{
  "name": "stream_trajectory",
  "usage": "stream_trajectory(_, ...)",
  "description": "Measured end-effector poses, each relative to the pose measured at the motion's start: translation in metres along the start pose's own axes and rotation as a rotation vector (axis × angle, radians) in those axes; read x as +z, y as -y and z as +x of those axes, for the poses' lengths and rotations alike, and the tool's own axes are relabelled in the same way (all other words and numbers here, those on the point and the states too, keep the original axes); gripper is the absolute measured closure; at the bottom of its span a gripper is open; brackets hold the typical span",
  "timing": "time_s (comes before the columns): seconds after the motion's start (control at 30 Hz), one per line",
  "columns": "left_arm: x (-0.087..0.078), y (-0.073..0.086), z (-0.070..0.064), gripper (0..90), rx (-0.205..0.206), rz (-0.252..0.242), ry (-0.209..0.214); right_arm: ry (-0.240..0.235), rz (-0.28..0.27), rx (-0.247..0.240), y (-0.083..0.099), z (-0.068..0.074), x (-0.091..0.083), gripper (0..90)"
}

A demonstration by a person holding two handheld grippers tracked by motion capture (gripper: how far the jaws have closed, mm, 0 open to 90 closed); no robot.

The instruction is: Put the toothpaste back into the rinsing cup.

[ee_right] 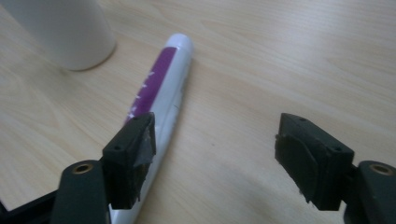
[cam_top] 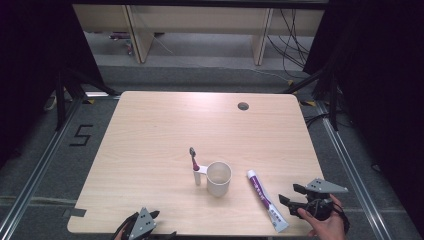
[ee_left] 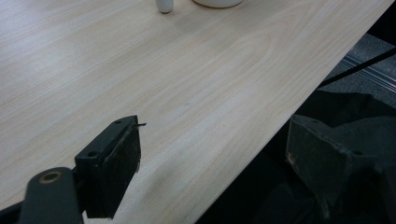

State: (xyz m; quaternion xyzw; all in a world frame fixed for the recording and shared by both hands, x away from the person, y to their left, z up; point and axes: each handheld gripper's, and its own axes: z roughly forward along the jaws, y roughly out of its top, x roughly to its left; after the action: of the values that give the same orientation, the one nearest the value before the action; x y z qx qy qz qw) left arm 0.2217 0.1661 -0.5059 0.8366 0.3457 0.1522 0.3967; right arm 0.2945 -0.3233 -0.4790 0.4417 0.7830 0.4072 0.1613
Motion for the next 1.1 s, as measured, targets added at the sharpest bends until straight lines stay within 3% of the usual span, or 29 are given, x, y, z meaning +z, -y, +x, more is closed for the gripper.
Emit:
stream_trajectory(0.1, 0.001, 0.000, 0.000, 17.9, -0.009, -0.012, 0.005, -0.018, -0.018, -0.026, -0.005, 0.005, -0.003, 36.9)
stream_trajectory(0.13, 0.001, 0.000, -0.001, 17.9, -0.009, -0.011, 0.004, -0.032, -0.009, 0.005, -0.006, 0.009, -0.004, 39.9)
stream_trajectory(0.17, 0.001, 0.000, -0.001, 17.9, -0.007, -0.005, 0.001, -0.032, -0.009, 0.005, -0.006, 0.009, -0.004, 39.9)
stream_trajectory(0.23, 0.001, 0.001, -0.001, 17.9, -0.010, 0.001, 0.008, -0.055, -0.043, -0.025, -0.010, 0.011, -0.007, 48.9)
stream_trajectory(0.3, 0.001, 0.001, -0.001, 17.9, -0.010, 0.001, 0.009, -0.070, -0.046, -0.010, -0.012, 0.016, -0.009, 56.5)
stream_trajectory(0.33, 0.002, 0.001, -0.002, 17.9, -0.009, -0.001, 0.005, -0.068, -0.048, -0.051, -0.013, 0.016, -0.010, 59.5)
stream_trajectory(0.37, 0.003, 0.002, -0.003, 17.9, -0.022, -0.015, 0.006, -0.090, -0.028, -0.013, -0.013, 0.021, -0.011, 62.3)
stream_trajectory(0.4, 0.002, 0.001, -0.003, 17.9, -0.015, -0.010, 0.007, -0.102, -0.039, -0.047, -0.014, 0.022, -0.009, 65.5)
stream_trajectory(0.43, 0.002, 0.001, -0.003, 17.9, -0.015, -0.010, 0.007, -0.121, -0.019, -0.030, -0.013, 0.027, -0.008, 67.8)
stream_trajectory(0.47, 0.002, 0.001, -0.002, 17.9, -0.003, 0.001, 0.004, -0.131, -0.021, -0.063, -0.013, 0.028, -0.006, 71.0)
stream_trajectory(0.5, 0.002, 0.001, -0.002, 17.9, -0.003, 0.001, 0.004, -0.131, -0.021, -0.063, -0.013, 0.028, -0.006, 71.0)
stream_trajectory(0.53, 0.001, 0.001, -0.001, 17.9, 0.005, 0.010, -0.002, -0.149, 0.005, -0.089, -0.013, 0.033, -0.003, 75.2)
stream_trajectory(0.57, 0.001, 0.001, -0.001, 17.9, -0.009, 0.002, 0.003, -0.175, 0.021, -0.075, -0.012, 0.038, -0.001, 77.6)
stream_trajectory(0.63, 0.001, 0.001, -0.001, 17.9, -0.010, 0.004, 0.002, -0.186, 0.035, -0.115, -0.013, 0.042, 0.002, 80.6)
stream_trajectory(0.73, 0.002, 0.002, 0.000, 17.9, -0.001, 0.003, -0.005, -0.196, 0.057, -0.112, -0.011, 0.048, 0.005, 82.7)
stream_trajectory(0.77, 0.002, 0.002, -0.001, 17.9, -0.006, 0.007, 0.002, -0.199, 0.062, -0.144, -0.011, 0.048, 0.006, 83.4)
stream_trajectory(0.83, 0.002, 0.002, 0.000, 17.9, 0.007, 0.015, -0.002, -0.205, 0.079, -0.160, -0.011, 0.050, 0.009, 84.3)
stream_trajectory(0.9, 0.003, 0.002, -0.001, 17.9, -0.003, 0.010, 0.003, -0.207, 0.089, -0.131, -0.010, 0.053, 0.011, 81.4)
stream_trajectory(0.97, 0.003, 0.002, -0.001, 17.9, -0.006, 0.010, 0.006, -0.183, 0.072, -0.141, -0.012, 0.050, 0.012, 77.4)
stream_trajectory(1.1, 0.004, 0.002, -0.002, 17.9, 0.007, 0.022, -0.003, -0.150, 0.074, -0.113, -0.013, 0.050, 0.012, 72.4)
